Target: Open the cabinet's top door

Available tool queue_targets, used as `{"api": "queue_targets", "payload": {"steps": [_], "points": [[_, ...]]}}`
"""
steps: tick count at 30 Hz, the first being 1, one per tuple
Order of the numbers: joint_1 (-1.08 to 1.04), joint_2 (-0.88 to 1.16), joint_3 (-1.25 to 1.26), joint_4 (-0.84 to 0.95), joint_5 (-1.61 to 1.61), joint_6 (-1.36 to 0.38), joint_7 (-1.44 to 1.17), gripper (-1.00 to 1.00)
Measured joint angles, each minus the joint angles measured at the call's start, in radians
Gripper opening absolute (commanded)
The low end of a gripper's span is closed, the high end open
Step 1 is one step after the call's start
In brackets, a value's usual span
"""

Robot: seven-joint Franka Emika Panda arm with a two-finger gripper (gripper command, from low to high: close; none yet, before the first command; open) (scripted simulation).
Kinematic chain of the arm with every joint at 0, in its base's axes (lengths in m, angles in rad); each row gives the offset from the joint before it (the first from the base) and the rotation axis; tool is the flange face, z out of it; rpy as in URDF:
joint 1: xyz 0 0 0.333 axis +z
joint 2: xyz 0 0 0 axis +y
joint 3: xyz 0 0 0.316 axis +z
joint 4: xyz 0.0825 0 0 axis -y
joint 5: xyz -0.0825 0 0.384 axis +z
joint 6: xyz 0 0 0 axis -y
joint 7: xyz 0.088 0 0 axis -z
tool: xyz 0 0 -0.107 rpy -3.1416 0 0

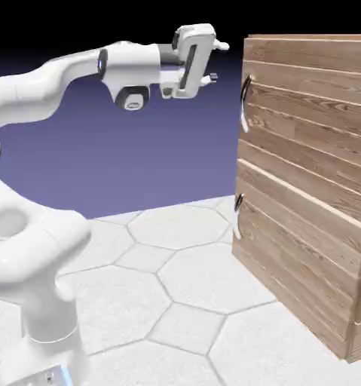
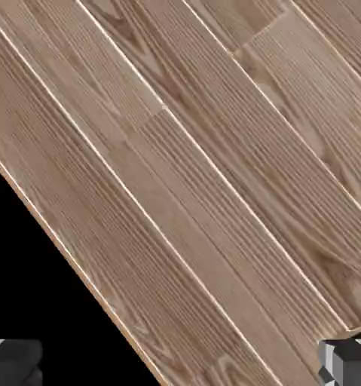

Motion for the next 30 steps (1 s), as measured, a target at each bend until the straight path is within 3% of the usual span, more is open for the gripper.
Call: {"api": "queue_targets", "payload": {"steps": [12,18,19,22,30], "points": [[-0.283,-0.158,0.311,0.181,0.523,-0.005,0.505,0.0],[-0.428,-0.162,0.355,0.303,0.538,-0.025,0.526,0.0],[-0.449,-0.162,0.362,0.32,0.54,-0.029,0.529,-1.0],[-0.422,-0.177,0.339,0.285,0.568,-0.06,0.506,-1.0],[-0.275,-0.402,0.179,-0.001,0.654,-0.372,0.529,-1.0]]}}
